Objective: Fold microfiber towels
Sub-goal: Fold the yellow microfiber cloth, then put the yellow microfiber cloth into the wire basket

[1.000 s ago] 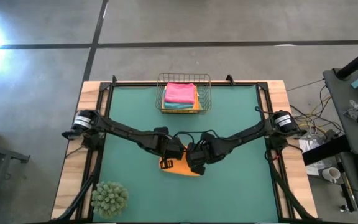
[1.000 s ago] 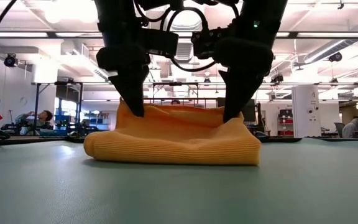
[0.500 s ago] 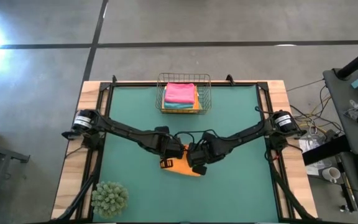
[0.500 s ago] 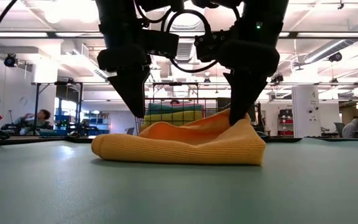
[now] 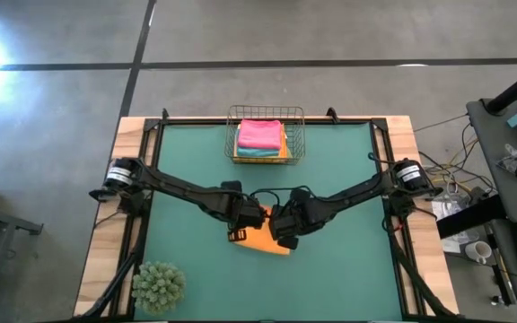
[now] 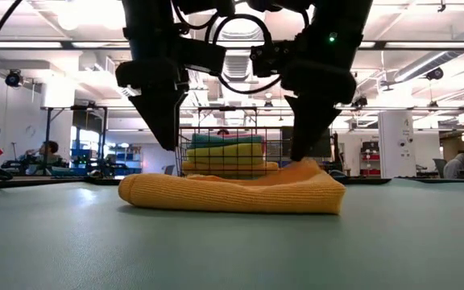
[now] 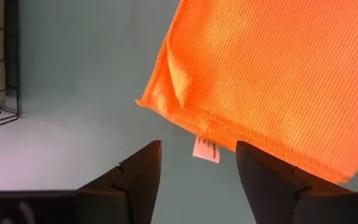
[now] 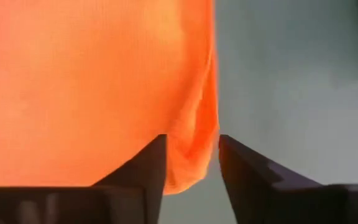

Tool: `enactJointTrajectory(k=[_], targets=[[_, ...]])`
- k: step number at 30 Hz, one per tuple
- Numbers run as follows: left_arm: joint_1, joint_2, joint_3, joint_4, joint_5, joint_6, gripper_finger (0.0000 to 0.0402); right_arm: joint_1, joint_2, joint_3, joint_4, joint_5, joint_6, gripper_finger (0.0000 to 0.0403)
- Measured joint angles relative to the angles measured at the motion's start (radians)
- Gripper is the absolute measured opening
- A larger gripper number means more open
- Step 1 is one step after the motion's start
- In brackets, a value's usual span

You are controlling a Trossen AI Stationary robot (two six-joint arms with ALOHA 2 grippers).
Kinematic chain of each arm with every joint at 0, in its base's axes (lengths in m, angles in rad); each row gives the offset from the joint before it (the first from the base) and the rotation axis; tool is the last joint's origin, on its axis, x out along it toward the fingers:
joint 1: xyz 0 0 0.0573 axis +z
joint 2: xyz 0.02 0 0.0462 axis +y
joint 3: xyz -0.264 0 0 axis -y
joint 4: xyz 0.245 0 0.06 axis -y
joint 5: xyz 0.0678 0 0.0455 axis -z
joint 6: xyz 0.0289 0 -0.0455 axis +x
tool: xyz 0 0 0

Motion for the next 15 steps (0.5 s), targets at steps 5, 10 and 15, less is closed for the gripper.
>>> enactJointTrajectory(k=[5,10,15], targets=[[-0.017,-0.019,0.007,-0.009,0.001,0.000,0.0192,-0.010,-0.012,0.008,-0.053,0.013,-0.035,0.0177],[-0.078,-0.046,-0.003,-0.002,0.004,0.000,0.0192,0.005,-0.065,0.014,-0.139,-0.028,-0.025,0.0194],[-0.167,-0.046,-0.022,0.053,0.004,0.013,0.0192,0.073,-0.105,0.011,-0.161,-0.060,-0.018,0.0195]])
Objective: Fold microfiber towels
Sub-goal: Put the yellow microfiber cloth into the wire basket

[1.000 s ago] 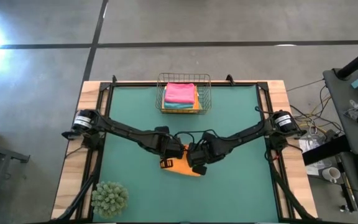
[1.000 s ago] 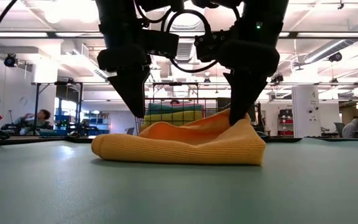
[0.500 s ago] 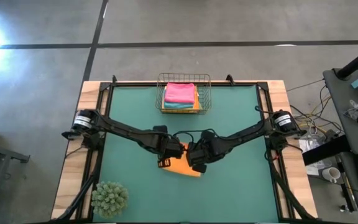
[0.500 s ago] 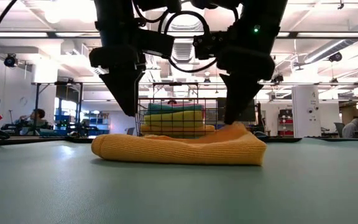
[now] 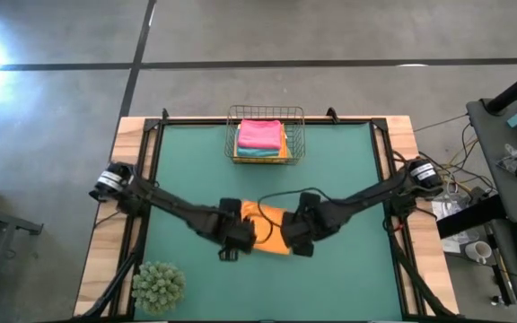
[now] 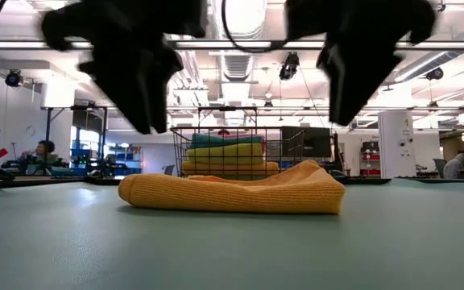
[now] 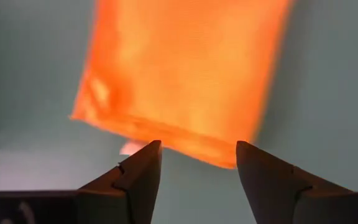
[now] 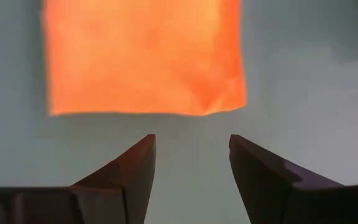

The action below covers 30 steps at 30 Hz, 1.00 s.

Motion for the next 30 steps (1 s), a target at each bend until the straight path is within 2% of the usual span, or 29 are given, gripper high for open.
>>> enactJointTrajectory(k=[7,13,21,26,30], targets=[[-0.106,0.002,-0.035,0.107,-0.041,0.016,0.0192,0.151,-0.012,-0.011,0.014,0.000,0.035,0.0196],[-0.127,0.002,-0.113,0.232,-0.043,0.024,0.0192,0.247,-0.003,-0.085,0.223,0.007,0.019,0.0196],[-0.126,0.002,-0.157,0.260,-0.047,0.058,0.0192,0.268,0.050,-0.095,0.372,0.021,-0.033,0.0196],[-0.126,0.010,-0.165,0.298,-0.047,0.121,0.0192,0.265,0.100,-0.095,0.483,0.094,-0.138,0.0196],[-0.120,0.015,-0.184,0.329,-0.073,0.120,0.0192,0.265,0.128,-0.095,0.501,0.174,-0.164,0.0196]])
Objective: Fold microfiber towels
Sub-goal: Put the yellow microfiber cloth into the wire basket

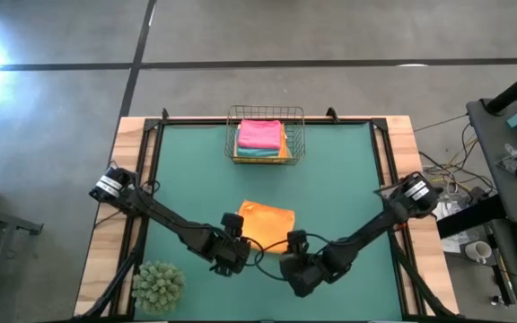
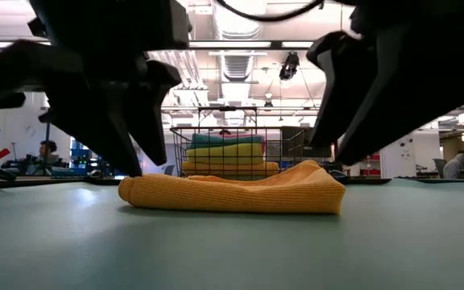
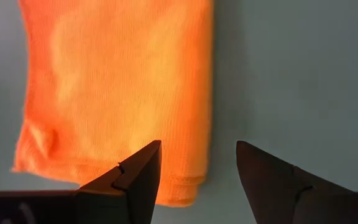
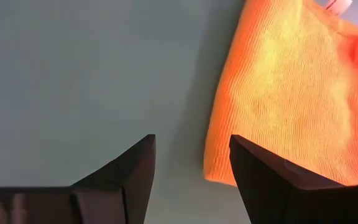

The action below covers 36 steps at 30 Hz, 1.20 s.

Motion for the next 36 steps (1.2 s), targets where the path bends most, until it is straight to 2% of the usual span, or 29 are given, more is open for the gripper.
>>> enactJointTrajectory(k=[17,23,27,31,36], targets=[[0.041,0.022,-0.047,0.026,-0.007,0.003,0.0192,-0.078,0.072,-0.001,0.001,0.001,-0.035,0.0196],[0.049,0.045,-0.047,0.039,0.049,0.005,0.0192,-0.095,0.080,-0.002,-0.002,-0.010,-0.028,0.0196],[0.051,0.061,-0.047,0.035,0.003,0.001,0.0192,-0.105,0.080,-0.002,-0.001,-0.012,-0.027,0.0196],[0.057,0.075,-0.047,0.036,-0.001,-0.002,0.0191,-0.110,0.080,-0.003,-0.003,-0.012,-0.027,0.0196],[0.057,0.078,-0.047,0.042,0.002,-0.002,0.0158,-0.116,0.080,-0.004,-0.010,-0.012,-0.027,0.0179]])
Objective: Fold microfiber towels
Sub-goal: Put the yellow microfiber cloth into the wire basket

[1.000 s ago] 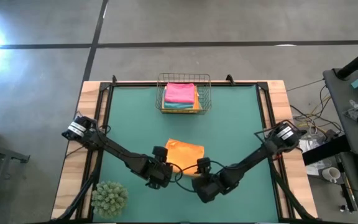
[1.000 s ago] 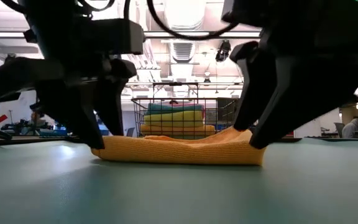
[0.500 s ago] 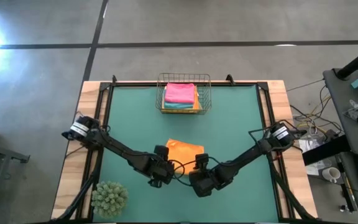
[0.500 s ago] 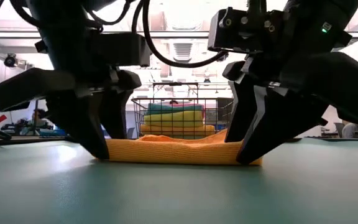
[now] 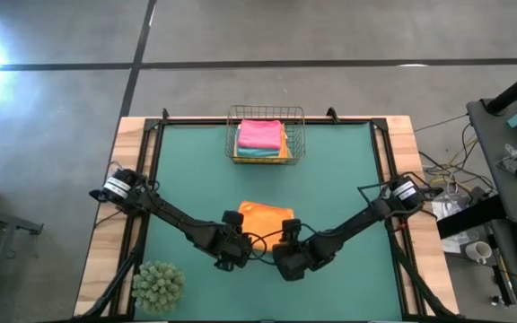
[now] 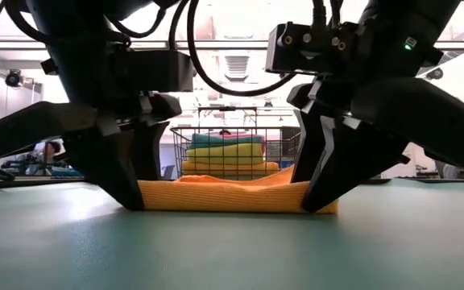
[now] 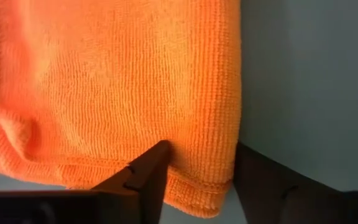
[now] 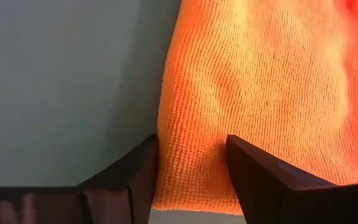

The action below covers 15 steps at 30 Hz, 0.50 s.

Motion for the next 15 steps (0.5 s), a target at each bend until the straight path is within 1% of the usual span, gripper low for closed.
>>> enactJointTrajectory(k=[4,10,12,15], targets=[[0.001,0.001,-0.002,0.021,0.024,0.008,0.0102,-0.011,0.000,-0.004,-0.002,-0.004,0.000,0.0151],[0.005,0.004,-0.004,0.042,0.026,0.001,0.0015,-0.028,0.000,-0.004,0.001,-0.066,0.001,0.0092],[0.005,0.004,-0.004,0.042,0.024,0.000,0.0007,-0.030,0.000,-0.004,0.001,-0.076,-0.001,0.0067],[0.005,0.004,-0.004,0.042,0.025,0.000,0.0010,-0.030,0.000,-0.004,-0.001,-0.082,-0.001,0.0028]])
